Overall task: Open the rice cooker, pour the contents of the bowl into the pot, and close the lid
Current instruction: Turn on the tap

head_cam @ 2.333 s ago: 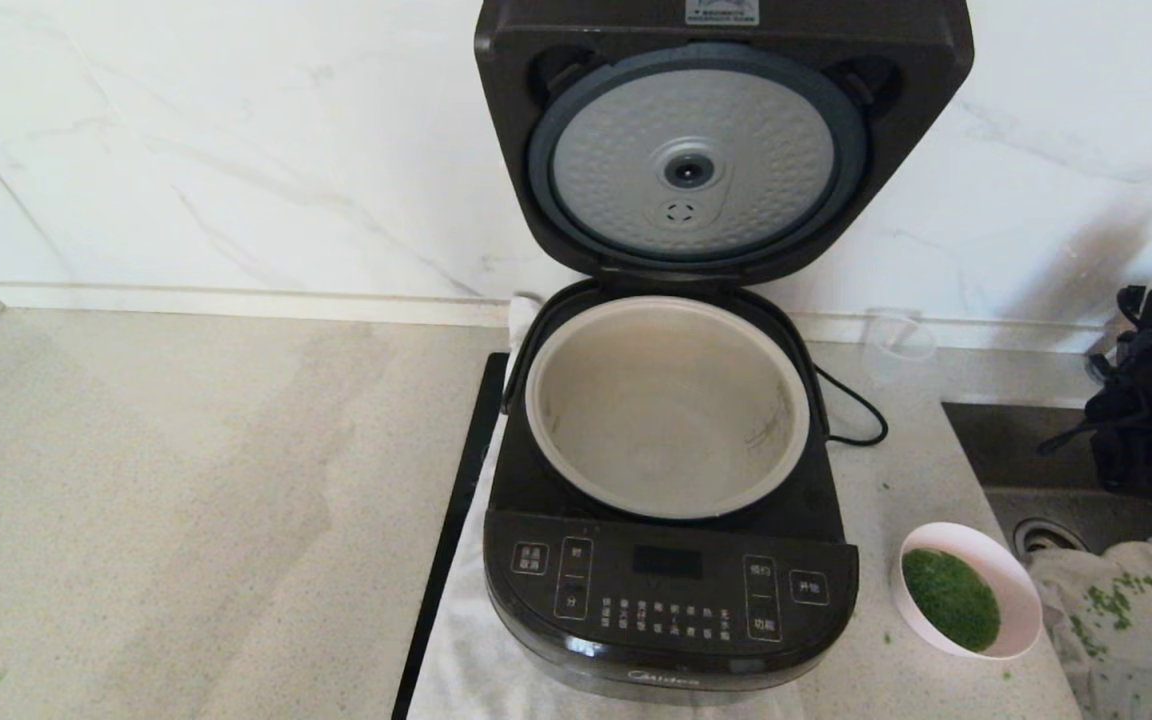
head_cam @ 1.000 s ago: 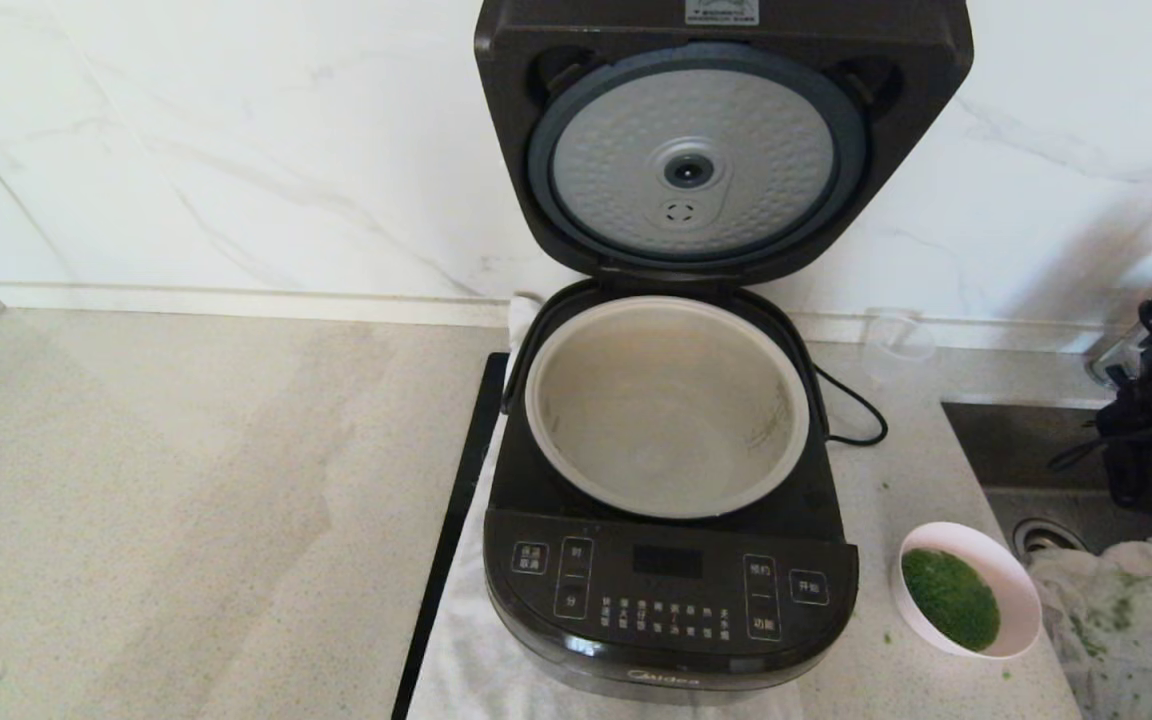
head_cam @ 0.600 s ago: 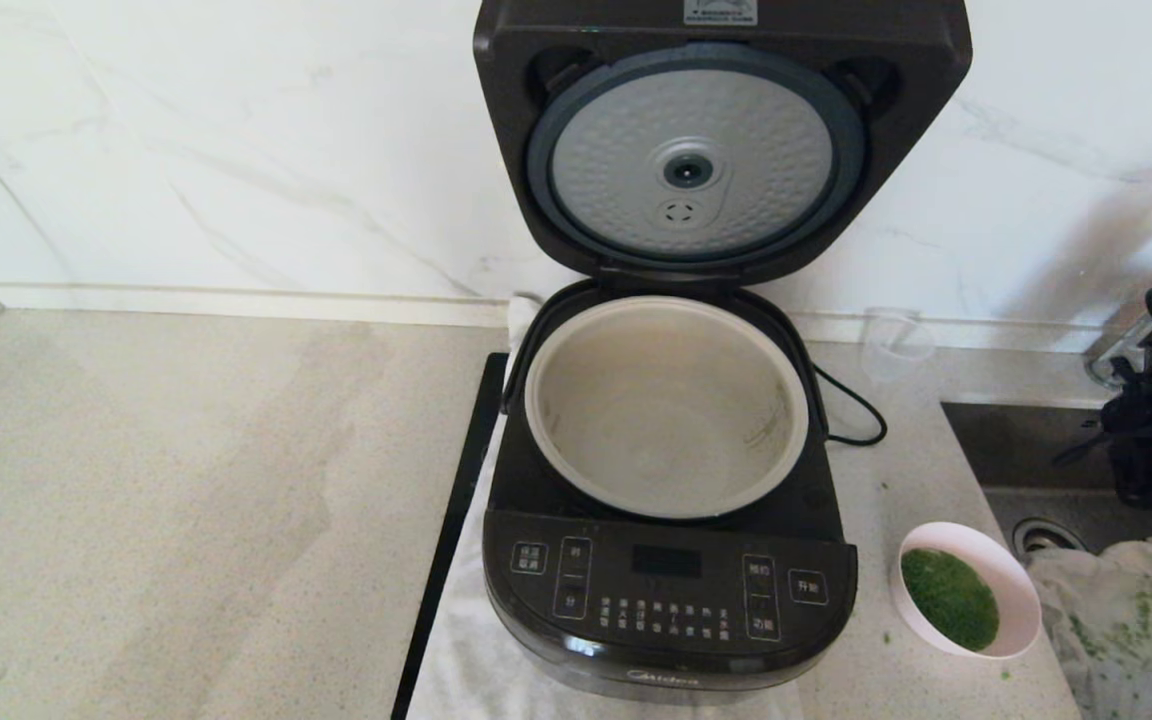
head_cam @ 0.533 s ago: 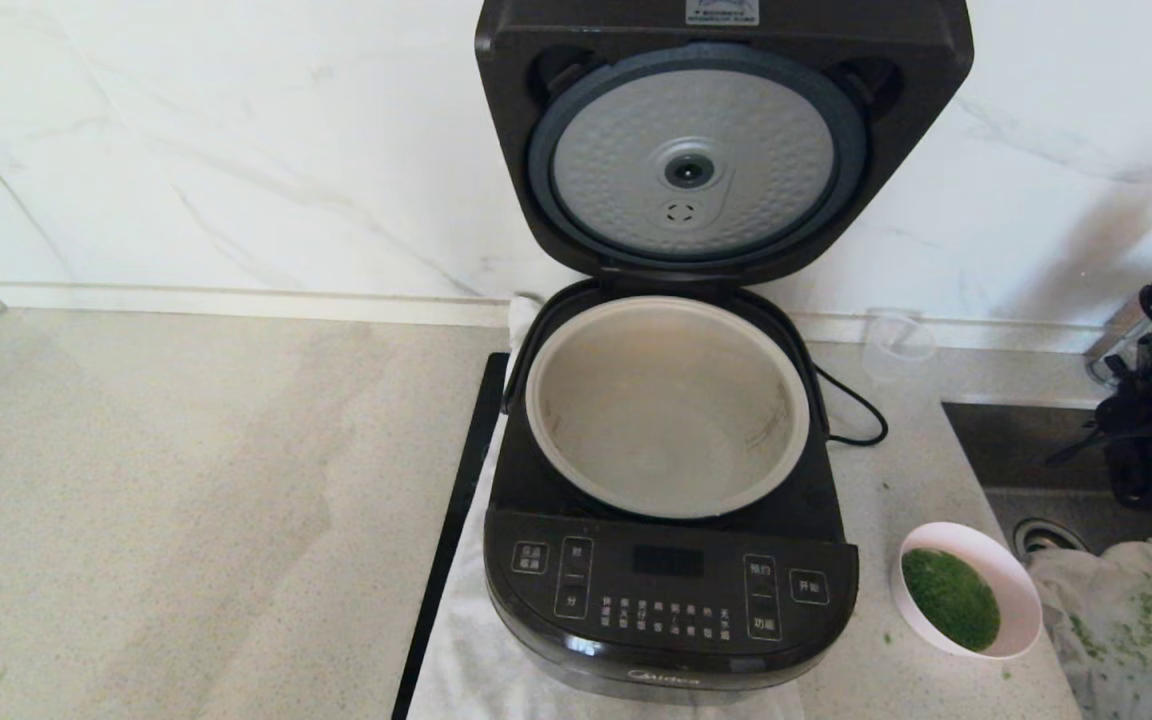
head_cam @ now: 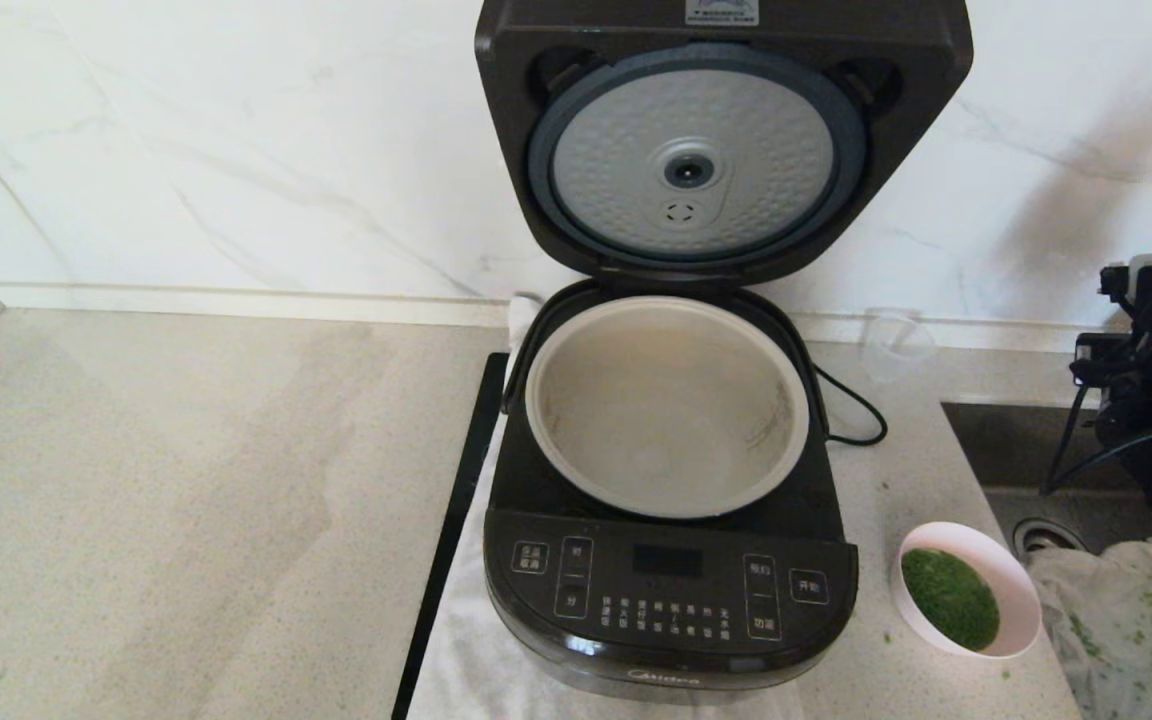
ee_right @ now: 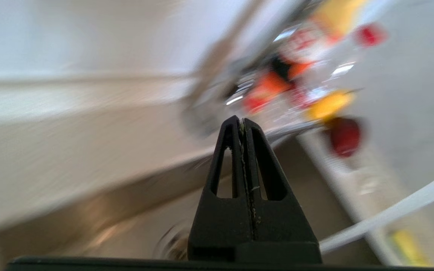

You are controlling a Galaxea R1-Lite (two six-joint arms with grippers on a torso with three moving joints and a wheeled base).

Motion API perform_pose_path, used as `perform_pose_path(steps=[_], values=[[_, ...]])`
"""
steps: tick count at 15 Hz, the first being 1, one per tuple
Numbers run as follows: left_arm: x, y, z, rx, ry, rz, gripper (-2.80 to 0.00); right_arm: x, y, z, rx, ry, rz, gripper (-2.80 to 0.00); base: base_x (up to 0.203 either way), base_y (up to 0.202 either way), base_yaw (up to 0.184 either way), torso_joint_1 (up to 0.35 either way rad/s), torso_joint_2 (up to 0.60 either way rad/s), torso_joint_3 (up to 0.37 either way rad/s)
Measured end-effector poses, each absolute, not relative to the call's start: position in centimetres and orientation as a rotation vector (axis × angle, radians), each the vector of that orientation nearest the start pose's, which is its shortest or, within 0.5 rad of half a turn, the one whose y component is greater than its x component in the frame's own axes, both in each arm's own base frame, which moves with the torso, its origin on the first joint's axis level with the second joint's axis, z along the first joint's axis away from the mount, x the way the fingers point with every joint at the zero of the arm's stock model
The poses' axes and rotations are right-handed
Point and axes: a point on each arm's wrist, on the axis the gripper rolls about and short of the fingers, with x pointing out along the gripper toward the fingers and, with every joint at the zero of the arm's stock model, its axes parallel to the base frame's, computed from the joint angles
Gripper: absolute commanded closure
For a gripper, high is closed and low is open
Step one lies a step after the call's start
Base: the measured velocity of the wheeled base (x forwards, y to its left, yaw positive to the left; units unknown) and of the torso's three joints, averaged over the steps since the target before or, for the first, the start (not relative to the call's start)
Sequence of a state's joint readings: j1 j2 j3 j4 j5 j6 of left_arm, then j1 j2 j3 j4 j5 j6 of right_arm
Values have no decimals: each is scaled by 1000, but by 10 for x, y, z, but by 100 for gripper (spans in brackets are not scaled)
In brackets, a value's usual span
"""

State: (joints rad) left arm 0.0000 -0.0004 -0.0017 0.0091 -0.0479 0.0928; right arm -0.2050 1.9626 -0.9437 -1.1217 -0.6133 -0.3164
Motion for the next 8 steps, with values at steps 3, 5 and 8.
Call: perform_pose_path(steps=[3,5,8], values=[[-23,-1,75,93,5,-48,0,316,-61,203,-173,147,-616,0,0,0,0,0,0,0],[-23,-1,75,93,5,-47,0,284,-49,219,-72,265,-449,0,0,0,0,0,0,0],[-23,-1,75,93,5,-48,0,234,-43,239,126,493,-194,0,0,0,0,0,0,0]])
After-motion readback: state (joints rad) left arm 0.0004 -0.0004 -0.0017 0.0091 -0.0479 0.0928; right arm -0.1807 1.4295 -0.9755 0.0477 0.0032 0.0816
